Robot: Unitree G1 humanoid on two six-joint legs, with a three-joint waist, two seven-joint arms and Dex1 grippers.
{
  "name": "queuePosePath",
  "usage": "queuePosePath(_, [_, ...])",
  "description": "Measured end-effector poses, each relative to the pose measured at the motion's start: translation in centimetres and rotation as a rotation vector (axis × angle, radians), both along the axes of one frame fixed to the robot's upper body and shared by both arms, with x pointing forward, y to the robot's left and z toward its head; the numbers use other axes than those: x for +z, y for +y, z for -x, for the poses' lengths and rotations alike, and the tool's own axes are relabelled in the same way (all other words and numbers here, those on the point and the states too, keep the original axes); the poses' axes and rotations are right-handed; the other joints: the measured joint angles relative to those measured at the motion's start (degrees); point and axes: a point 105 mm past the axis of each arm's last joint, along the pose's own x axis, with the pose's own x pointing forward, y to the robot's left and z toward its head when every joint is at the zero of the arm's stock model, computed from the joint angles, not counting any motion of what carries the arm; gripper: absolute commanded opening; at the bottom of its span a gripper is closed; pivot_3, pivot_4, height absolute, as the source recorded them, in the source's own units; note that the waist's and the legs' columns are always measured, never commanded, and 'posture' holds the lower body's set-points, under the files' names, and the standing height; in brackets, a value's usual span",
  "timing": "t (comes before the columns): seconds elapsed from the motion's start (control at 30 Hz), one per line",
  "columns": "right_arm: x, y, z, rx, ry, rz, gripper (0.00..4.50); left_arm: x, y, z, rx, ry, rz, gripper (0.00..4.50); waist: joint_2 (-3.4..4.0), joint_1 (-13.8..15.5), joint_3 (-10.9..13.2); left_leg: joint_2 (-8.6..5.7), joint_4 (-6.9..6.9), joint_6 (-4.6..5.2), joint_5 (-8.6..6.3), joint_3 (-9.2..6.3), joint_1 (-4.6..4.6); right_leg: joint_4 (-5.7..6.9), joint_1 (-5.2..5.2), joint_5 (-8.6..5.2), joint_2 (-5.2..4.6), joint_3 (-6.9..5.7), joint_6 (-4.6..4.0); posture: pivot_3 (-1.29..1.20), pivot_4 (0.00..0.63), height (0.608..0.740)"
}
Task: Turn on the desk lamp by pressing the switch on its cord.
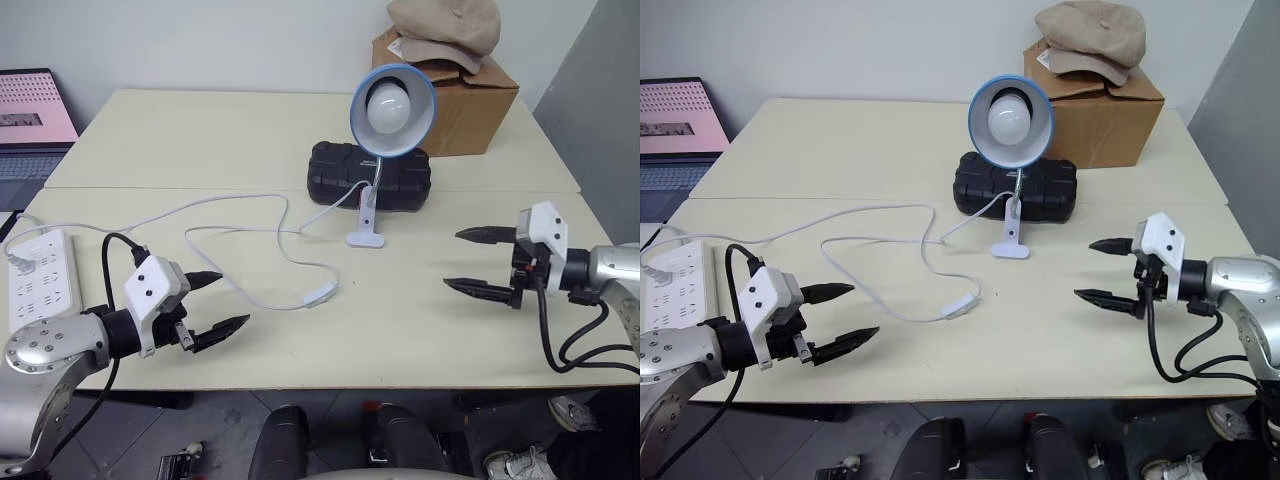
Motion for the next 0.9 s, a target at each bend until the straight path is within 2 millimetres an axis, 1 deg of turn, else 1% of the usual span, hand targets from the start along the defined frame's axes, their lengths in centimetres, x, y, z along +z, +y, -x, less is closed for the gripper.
queuePosePath(0.27, [0.4,0.4,0.0,0.028,-0.006,-0.008,4.5,0.0,-0.2,0.3,-0.014,0.009,0.005,4.48,0.0,-0.03,0.0,0.0,0.0,0.0,0.0,0.0,0.0,0.0,0.01,0.0,0.0,0.0,0.0,0.0,0.15,0.74])
queuePosePath(0.47, [0.0,0.8,0.3,0.055,0.02,-0.003,4.5,0.3,-0.7,0.6,-0.06,-0.016,0.0,4.48,0.0,-0.02,0.0,0.0,0.0,0.0,0.0,0.0,0.01,0.01,0.01,0.0,0.0,0.0,0.0,0.0,0.15,0.74])
queuePosePath(0.57, [-0.1,1.2,0.5,0.069,0.032,0.001,4.5,0.0,-0.8,1.1,-0.09,0.002,-0.008,4.48,0.0,-0.03,0.0,0.0,0.0,0.0,0.0,0.0,0.0,0.0,0.01,0.0,0.0,0.0,0.0,0.0,0.15,0.74])
queuePosePath(0.7, [-0.3,1.7,0.7,0.091,0.042,0.004,4.5,0.2,-0.8,0.9,-0.096,-0.013,-0.01,4.48,0.0,-0.01,0.0,0.0,0.01,0.0,0.0,-0.01,0.0,0.01,0.01,0.0,0.0,-0.01,0.0,0.0,0.15,0.74])
queuePosePath(0.9, [-0.2,2.0,0.8,0.106,0.048,0.008,4.5,0.3,-0.7,0.8,-0.107,-0.008,0.002,4.48,0.0,-0.05,0.0,0.0,0.02,0.0,0.0,0.0,0.0,0.01,0.01,0.0,0.0,-0.01,0.0,0.0,0.15,0.74])
